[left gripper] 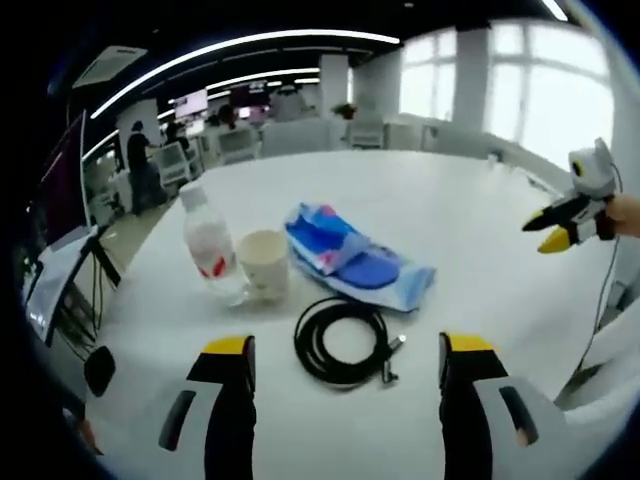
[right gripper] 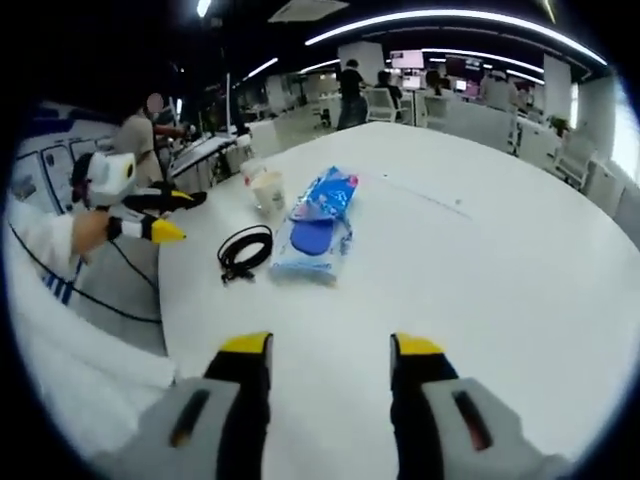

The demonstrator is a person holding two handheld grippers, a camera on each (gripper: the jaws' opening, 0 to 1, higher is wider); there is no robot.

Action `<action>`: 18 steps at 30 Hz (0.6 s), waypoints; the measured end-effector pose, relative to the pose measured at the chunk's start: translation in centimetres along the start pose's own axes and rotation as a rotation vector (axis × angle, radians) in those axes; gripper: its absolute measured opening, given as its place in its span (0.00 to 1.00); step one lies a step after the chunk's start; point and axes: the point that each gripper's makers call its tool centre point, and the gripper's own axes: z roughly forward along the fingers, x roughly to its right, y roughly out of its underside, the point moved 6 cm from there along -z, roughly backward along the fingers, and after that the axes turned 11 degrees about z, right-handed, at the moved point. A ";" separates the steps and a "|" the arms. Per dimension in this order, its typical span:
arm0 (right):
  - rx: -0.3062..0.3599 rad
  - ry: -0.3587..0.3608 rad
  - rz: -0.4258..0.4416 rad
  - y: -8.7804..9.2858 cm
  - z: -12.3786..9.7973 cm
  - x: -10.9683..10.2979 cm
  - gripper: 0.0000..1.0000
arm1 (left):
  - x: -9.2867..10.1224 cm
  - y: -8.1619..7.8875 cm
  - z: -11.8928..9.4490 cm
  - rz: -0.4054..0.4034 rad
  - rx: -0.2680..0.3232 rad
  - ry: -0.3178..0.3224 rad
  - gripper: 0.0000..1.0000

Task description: Arrange the tabletop items into an orderly group along one side of the table until the central work area is clear of visible clutter.

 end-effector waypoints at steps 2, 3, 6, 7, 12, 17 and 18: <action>-0.001 0.007 0.001 -0.1 0.1 0.2 0.45 | -0.2 0.1 0.3 0.000 -0.006 0.002 0.71; -0.001 0.008 0.005 -0.2 0.2 0.3 0.45 | -0.3 0.1 0.4 -0.002 -0.007 0.002 0.71; -0.004 0.006 0.011 -0.3 0.6 0.3 0.44 | -0.4 0.0 0.8 -0.009 -0.006 0.000 0.70; -0.005 0.008 0.012 -0.3 0.7 0.4 0.44 | -0.3 -0.1 1.0 -0.010 -0.003 0.000 0.69; -0.005 0.013 0.036 -0.4 1.0 0.9 0.44 | 0.6 -0.7 2.4 0.017 0.003 0.022 0.69; -0.003 0.024 0.046 -0.6 0.7 1.7 0.44 | 1.4 -1.9 4.5 0.036 0.006 0.047 0.65; -0.002 0.026 0.049 -0.7 0.6 1.9 0.44 | 1.6 -2.2 4.9 0.040 0.009 0.049 0.64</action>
